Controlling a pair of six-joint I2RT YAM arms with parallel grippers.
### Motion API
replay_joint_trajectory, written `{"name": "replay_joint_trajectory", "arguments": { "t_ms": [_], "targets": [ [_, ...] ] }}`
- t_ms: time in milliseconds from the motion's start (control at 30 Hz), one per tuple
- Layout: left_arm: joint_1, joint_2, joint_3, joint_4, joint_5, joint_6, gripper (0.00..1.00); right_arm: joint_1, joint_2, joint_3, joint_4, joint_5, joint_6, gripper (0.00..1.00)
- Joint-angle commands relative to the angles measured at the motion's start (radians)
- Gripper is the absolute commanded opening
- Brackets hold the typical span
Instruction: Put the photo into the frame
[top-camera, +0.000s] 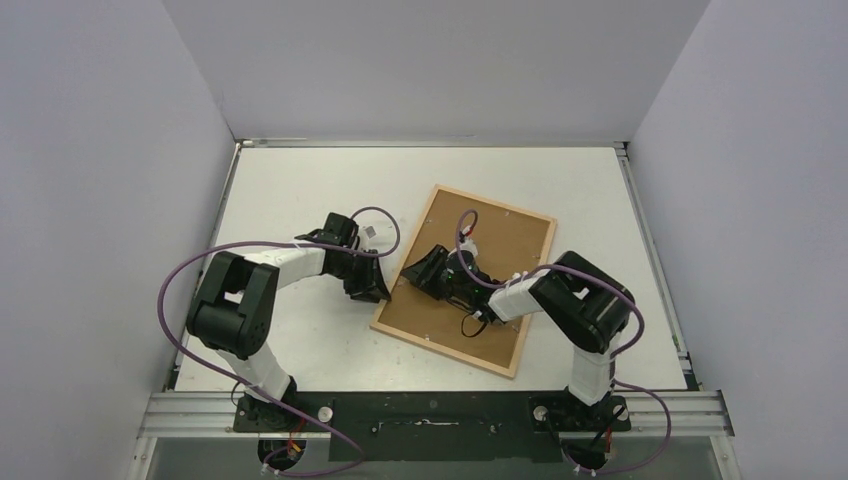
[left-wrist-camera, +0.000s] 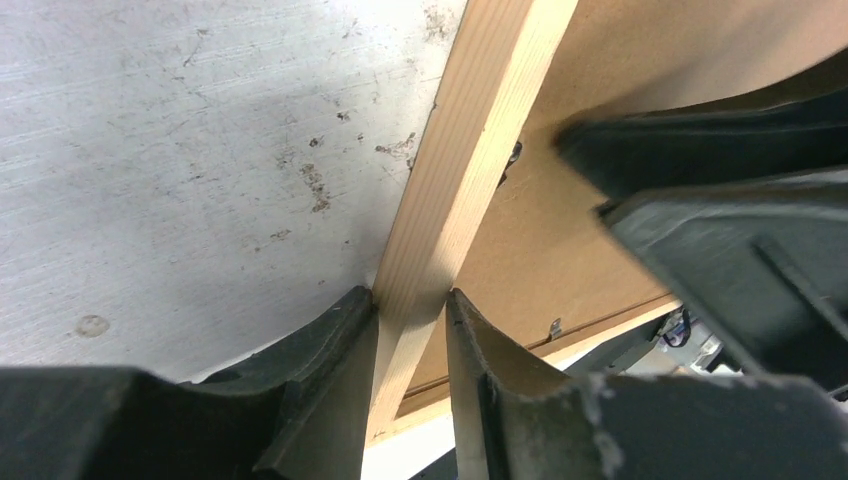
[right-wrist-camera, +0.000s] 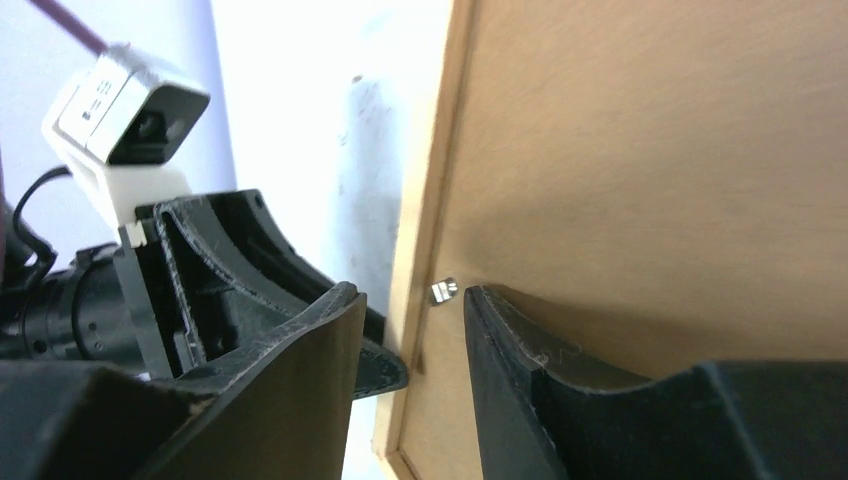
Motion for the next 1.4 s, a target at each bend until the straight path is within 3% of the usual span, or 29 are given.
{"name": "replay_joint_trajectory", "arguments": {
  "t_ms": [0,167,333,467,667,900,1133,1367],
  "targets": [
    [-0.011,0.039,0.037,-0.063,-0.050,0.021,0.34,-0.015,-0.141,0.031,-0.299,0.169,-0.097,0.42],
    [-0.013,0.077,0.083,-0.049,-0.039,0.049,0.33,-0.010,-0.159,0.125,-0.482,0.167,-0.142,0.38],
    [-0.013,0.085,0.090,-0.054,-0.046,0.060,0.21,0.019,-0.153,0.275,-0.750,0.190,-0.384,0.32],
    [-0.013,0.083,0.091,-0.050,-0.049,0.059,0.16,0.023,-0.148,0.358,-0.916,0.219,-0.628,0.32],
    [-0.013,0.094,0.104,-0.067,-0.053,0.057,0.10,0.025,-0.150,0.342,-0.844,0.144,-0.893,0.35],
    [-0.011,0.108,0.105,-0.070,-0.030,0.045,0.08,0.069,-0.135,0.329,-0.776,0.064,-1.062,0.39],
    [0.028,0.120,0.076,0.001,0.103,-0.061,0.17,0.158,-0.128,0.347,-0.750,0.197,-1.281,0.40],
    [0.067,0.144,0.056,0.014,0.139,-0.079,0.16,0.188,-0.104,0.362,-0.753,0.281,-1.442,0.39]
  ]
}}
